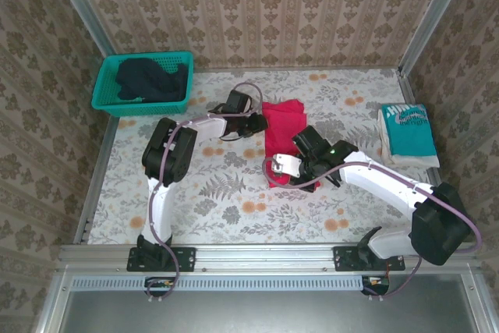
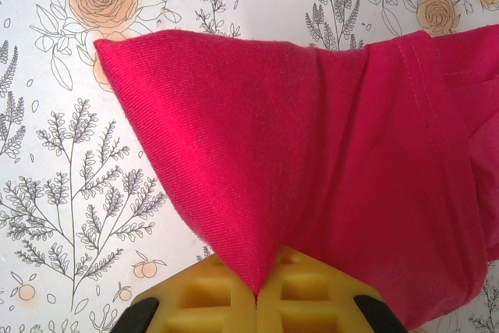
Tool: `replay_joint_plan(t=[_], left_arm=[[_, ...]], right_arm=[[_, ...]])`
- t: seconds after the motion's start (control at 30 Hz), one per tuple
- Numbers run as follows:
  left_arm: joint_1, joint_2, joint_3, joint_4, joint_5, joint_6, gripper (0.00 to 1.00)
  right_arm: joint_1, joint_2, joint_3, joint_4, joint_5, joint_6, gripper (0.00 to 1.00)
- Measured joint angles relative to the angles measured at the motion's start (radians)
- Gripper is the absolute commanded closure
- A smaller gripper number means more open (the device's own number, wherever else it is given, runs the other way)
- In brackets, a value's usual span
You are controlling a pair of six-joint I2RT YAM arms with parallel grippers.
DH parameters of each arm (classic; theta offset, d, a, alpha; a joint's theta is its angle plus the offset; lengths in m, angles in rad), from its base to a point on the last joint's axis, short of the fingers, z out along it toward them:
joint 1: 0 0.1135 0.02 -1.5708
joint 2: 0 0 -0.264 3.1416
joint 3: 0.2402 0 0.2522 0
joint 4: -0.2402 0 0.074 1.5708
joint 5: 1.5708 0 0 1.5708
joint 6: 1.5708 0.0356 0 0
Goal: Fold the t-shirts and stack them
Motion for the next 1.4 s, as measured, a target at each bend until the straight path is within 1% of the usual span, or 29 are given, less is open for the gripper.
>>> replay_joint_plan(t=[0.27,0.53,0.6,0.73,1.0,1.1,1.23,1.4], left_arm=[[-0.013,0.015,0.005,0.028,0.051,-0.036,0.72],[-0.013,0.034,0.009,0.025,0.055,-0.040,0.77],[-0.013,0.034,0.010,0.020,0.049,-0.040,0.82],[-0.008,0.041,0.010,0.009,0.041,-0.039,1.00],[-0.005,0.039,-0.006,0.005,0.080,-0.028,1.00],[0.001,0.027,-0.043,0.042,0.103,-0.023,1.00],[0.003,-0.013,-0.137,0.122,0.124,-0.021,1.00],[0.017,-0.034,-0.194,0.165,0.177,-0.004,1.00]], right_arm=[[-0.007,0.003,-0.015,0.004,0.000,0.000,1.00],[-0.010,0.010,-0.015,0.004,0.000,0.000,1.00],[-0.011,0.010,-0.015,0.004,0.000,-0.001,1.00],[-0.011,0.002,-0.011,-0.008,-0.002,-0.001,1.00],[-0.011,-0.040,0.065,-0.095,-0.024,-0.002,1.00],[-0.011,-0.050,0.104,-0.122,-0.026,-0.006,1.00],[-0.016,-0.050,0.168,-0.166,-0.021,-0.032,1.00],[-0.062,-0.011,0.271,-0.207,-0.017,-0.084,1.00]])
